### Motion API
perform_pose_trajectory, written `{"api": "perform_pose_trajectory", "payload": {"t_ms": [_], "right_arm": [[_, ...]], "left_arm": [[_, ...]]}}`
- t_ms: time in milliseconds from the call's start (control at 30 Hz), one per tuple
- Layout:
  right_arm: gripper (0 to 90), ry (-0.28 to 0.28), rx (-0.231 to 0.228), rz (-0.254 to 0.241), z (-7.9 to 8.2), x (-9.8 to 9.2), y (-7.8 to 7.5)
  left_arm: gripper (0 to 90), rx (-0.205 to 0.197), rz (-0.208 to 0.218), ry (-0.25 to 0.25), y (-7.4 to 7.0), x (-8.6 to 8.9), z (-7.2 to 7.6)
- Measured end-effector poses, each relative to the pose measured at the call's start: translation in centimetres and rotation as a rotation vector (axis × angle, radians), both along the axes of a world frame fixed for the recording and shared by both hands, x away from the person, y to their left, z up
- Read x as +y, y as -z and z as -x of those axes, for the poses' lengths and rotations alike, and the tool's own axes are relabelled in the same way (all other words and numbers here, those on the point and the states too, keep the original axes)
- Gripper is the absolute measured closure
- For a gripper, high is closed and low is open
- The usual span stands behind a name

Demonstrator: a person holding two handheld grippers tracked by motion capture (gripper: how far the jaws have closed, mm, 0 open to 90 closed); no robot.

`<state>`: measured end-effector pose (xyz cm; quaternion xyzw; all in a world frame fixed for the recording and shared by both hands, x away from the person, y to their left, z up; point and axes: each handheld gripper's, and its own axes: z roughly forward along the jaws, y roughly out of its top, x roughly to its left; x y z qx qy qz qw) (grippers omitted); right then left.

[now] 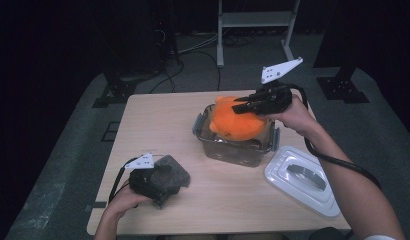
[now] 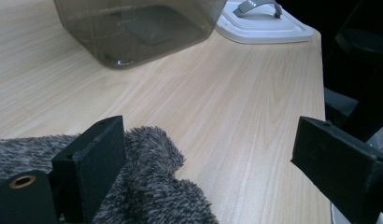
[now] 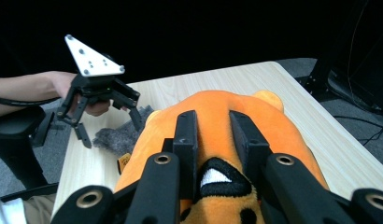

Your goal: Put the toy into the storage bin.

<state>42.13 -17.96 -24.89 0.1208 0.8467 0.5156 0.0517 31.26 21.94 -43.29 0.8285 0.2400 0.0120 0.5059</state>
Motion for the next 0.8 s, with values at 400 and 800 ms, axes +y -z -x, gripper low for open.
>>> {"api": "perform_pose_trajectory", "payload": {"t_ms": [400, 800], "right_arm": [[73.2, 0.036, 0.021, -0.005, -1.9, 0.1, 1.5], [73.1, 0.053, 0.028, 0.012, -2.9, 0.6, 2.7]], "left_arm": [[9.0, -0.004, -0.004, 0.005, 0.1, 0.0, 0.0], [9.0, -0.002, -0.001, 0.004, 0.0, 0.0, 0.0]]}}
